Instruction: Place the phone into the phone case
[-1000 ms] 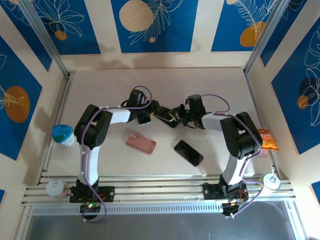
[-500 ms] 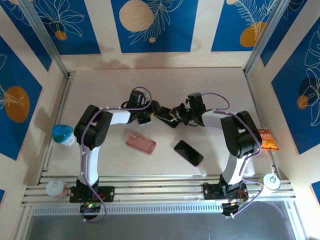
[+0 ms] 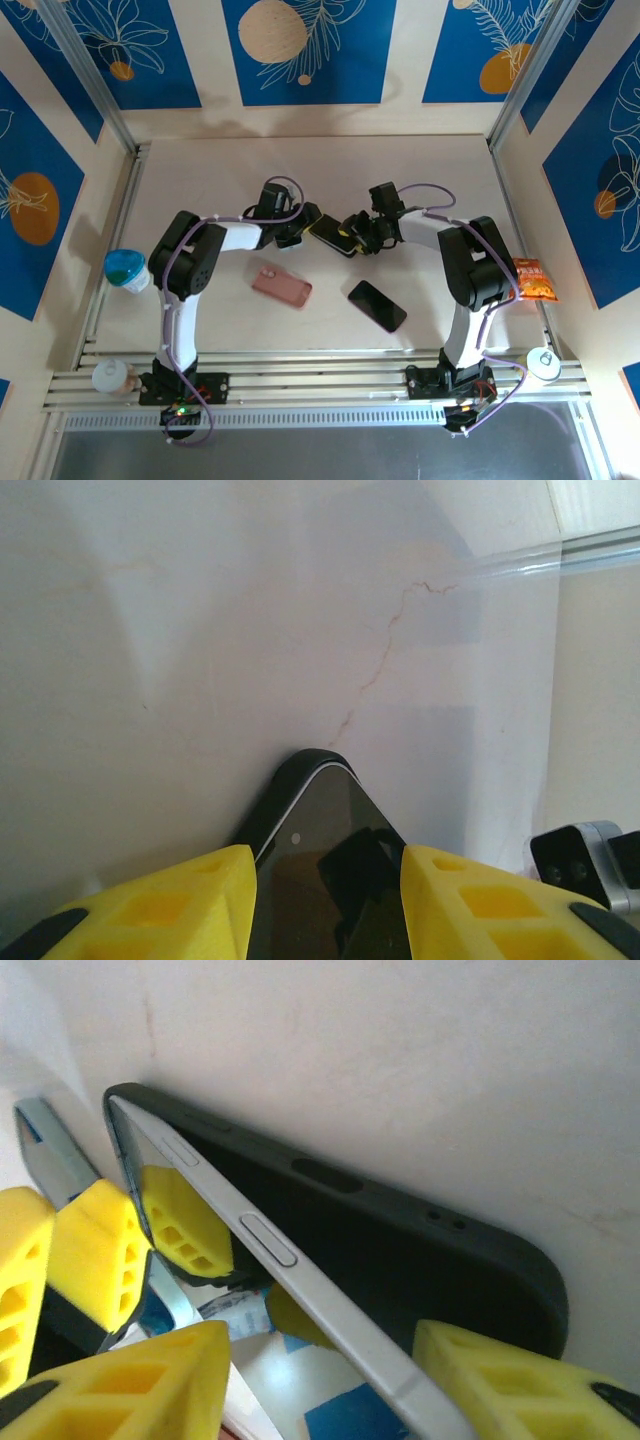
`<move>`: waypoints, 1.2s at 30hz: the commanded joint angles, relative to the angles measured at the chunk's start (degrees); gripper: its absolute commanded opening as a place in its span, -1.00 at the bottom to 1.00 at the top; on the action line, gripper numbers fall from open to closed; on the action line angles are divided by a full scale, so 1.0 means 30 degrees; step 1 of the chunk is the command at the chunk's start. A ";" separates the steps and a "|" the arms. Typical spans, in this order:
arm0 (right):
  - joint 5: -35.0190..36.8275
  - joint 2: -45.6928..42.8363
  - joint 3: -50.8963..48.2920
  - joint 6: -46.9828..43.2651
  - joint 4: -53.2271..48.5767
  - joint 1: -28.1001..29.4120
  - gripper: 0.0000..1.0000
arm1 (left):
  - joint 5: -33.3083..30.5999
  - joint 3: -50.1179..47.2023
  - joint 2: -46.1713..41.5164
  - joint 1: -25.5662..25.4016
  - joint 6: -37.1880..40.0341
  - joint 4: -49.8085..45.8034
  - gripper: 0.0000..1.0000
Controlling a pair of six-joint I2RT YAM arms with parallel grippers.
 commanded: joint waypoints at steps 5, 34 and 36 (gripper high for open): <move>0.1584 0.0599 0.1490 -0.1107 -0.5037 0.0035 0.32 | 0.0693 -0.0630 -0.0480 -0.0922 0.0312 -0.1110 -0.13; 0.3005 0.3117 0.9160 -0.5601 -1.2397 -0.0963 0.62 | 0.1279 -0.0721 -0.0172 -0.0990 -0.0864 0.0877 -0.13; 0.2897 0.2504 0.8619 -0.5712 -1.1867 -0.0969 0.61 | 0.1279 -0.0635 -0.0236 -0.0961 -0.0820 0.0782 -0.13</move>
